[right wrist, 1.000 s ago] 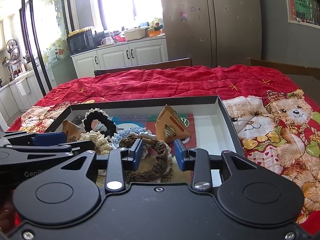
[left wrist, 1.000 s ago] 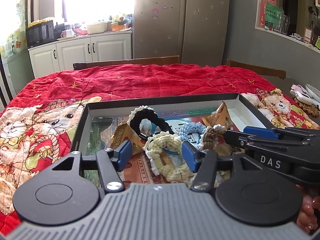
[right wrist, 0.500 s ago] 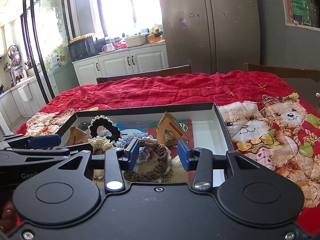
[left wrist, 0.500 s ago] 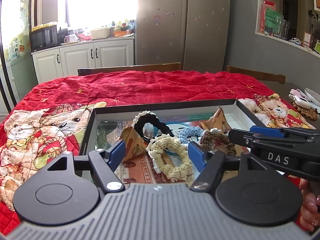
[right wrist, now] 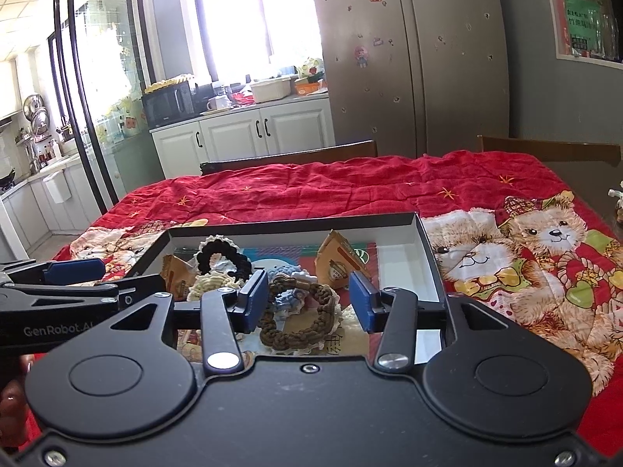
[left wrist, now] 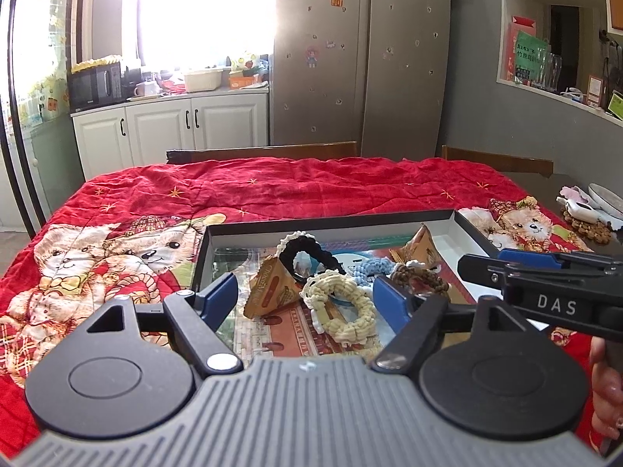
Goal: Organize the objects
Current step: 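Withdraw both tools from the box toward the remaining clips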
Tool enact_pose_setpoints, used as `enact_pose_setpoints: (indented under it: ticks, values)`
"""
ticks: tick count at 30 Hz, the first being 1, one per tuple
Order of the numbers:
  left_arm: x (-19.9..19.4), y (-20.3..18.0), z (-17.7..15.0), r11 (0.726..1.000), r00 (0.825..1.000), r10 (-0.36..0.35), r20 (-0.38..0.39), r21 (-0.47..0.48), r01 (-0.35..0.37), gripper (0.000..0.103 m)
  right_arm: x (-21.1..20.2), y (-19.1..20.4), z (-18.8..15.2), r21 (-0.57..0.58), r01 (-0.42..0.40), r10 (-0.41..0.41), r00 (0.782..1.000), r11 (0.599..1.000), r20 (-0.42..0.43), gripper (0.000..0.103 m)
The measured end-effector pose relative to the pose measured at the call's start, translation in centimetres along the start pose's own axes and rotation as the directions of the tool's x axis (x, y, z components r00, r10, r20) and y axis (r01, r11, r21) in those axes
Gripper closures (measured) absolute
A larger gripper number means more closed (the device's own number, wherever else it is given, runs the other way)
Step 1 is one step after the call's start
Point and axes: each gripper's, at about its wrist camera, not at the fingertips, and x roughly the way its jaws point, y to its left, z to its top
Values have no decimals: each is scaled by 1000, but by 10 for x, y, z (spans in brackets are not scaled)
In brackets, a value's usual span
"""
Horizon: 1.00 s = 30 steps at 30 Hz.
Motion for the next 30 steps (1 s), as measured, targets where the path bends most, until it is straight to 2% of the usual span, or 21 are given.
enact_pose_setpoints:
  ticks: [30]
  values:
    - [-51, 2, 1, 1000, 999, -1, 46, 15, 1, 16, -57, 22, 1, -93, -22, 26, 999, 995, 36, 49]
